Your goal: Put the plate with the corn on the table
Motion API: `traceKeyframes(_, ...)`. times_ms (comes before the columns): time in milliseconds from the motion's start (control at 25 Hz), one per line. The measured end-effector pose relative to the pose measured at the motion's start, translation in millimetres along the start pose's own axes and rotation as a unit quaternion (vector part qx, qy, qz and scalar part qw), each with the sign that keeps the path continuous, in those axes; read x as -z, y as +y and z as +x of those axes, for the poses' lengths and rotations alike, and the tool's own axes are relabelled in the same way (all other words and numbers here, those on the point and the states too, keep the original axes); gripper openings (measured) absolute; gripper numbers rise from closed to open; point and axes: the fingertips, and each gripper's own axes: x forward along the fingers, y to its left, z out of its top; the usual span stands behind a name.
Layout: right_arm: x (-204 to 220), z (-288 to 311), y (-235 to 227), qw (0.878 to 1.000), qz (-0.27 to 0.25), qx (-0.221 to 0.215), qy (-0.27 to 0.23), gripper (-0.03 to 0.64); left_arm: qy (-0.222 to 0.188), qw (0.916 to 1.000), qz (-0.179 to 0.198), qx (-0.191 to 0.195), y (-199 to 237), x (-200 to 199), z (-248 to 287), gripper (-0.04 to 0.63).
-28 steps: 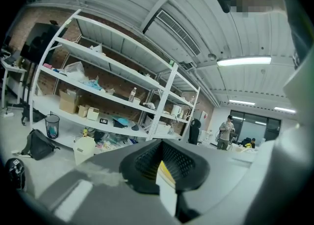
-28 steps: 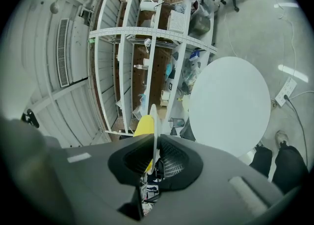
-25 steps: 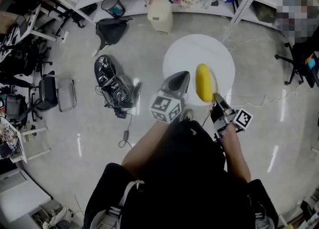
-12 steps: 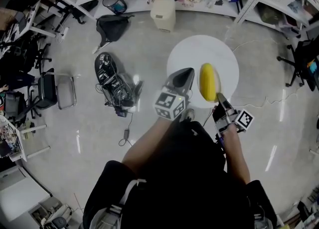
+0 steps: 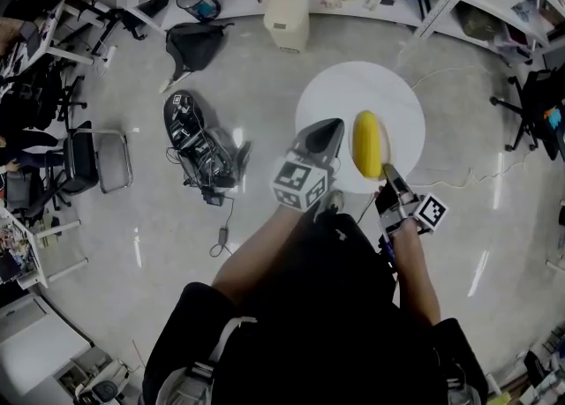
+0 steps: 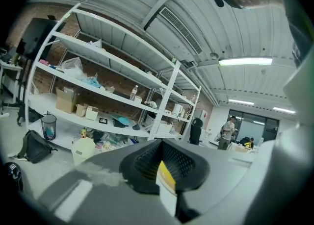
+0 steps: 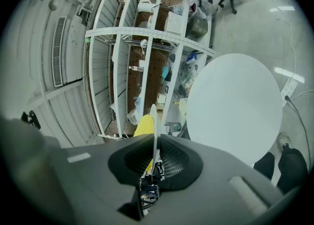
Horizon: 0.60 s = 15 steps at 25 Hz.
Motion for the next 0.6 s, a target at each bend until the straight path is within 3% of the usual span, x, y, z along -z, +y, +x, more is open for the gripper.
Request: traceKeyframes(600, -9, 28, -24, 1.0, -0.007, 0.011, 0.006, 0.041, 0.011, 0.9997, -0.013, -0.016, 28, 13, 22, 0.005)
